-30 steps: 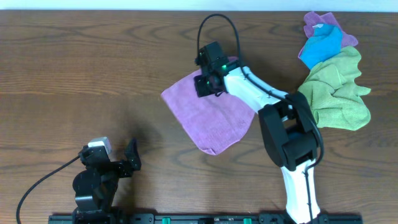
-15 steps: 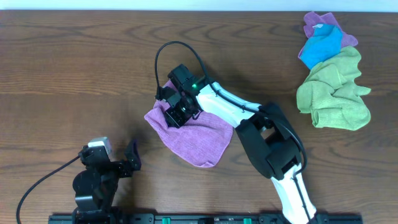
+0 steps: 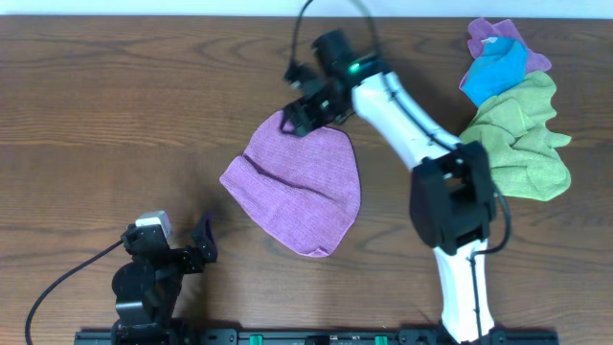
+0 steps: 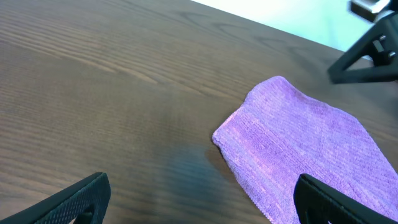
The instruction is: Fold the cloth
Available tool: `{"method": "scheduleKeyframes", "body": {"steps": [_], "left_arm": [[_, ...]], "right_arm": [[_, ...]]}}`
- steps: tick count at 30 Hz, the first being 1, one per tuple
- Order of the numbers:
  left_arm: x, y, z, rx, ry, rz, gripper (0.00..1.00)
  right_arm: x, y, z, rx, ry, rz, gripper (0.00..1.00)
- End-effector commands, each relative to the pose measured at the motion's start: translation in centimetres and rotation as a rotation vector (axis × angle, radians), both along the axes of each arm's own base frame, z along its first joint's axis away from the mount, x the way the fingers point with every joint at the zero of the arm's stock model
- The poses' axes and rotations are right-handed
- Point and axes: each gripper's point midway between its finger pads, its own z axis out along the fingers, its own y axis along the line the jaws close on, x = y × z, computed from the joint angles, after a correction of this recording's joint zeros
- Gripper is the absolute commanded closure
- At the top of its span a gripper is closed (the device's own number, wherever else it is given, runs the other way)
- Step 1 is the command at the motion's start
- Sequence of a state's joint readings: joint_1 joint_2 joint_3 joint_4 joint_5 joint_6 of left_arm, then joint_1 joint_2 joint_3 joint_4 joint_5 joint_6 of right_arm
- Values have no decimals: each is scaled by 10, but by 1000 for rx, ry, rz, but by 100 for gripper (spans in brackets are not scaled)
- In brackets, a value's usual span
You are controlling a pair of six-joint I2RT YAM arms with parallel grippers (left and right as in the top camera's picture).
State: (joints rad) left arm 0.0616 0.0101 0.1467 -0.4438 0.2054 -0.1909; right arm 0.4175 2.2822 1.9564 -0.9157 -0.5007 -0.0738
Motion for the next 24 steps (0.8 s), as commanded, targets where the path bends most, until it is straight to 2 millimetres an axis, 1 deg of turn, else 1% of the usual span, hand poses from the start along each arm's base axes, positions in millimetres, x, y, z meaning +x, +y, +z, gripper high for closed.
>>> {"method": "scheduleKeyframes", "body": {"steps": [1,2,3,5,9,12,14,17,19,22,24], "left_arm": [[0,0,-8,-3,17,1,5],[0,0,-8,-3,17,1,5],[0,0,-8,-3,17,1,5],[0,0,-8,-3,17,1,5],[0,0,-8,-3,17,1,5],[0,0,-8,-3,17,1,5],[0,0,-8,-3,17,1,5],[0,0,-8,-3,17,1,5],[0,0,-8,-3,17,1,5],[0,0,-8,-3,17,1,5],[0,0,-8,-3,17,1,5]], "right_arm": [[13,-44,-9,-112,-9,-46,28],[8,-61,-16,-131,24,-42,29],[5,-71,-22,-141,50,-48,29],[-2,-85,-30,-141,97,-54,29],[-15,-102,-46,-132,165,-59,28],[-24,-109,-57,-140,183,-38,24],[-30,-110,-63,-138,190,-15,19],[-40,-104,-68,-96,211,19,14],[-50,-96,-70,-48,246,28,12],[-59,-83,-63,42,289,37,12],[-62,-71,-53,126,311,47,11]]}}
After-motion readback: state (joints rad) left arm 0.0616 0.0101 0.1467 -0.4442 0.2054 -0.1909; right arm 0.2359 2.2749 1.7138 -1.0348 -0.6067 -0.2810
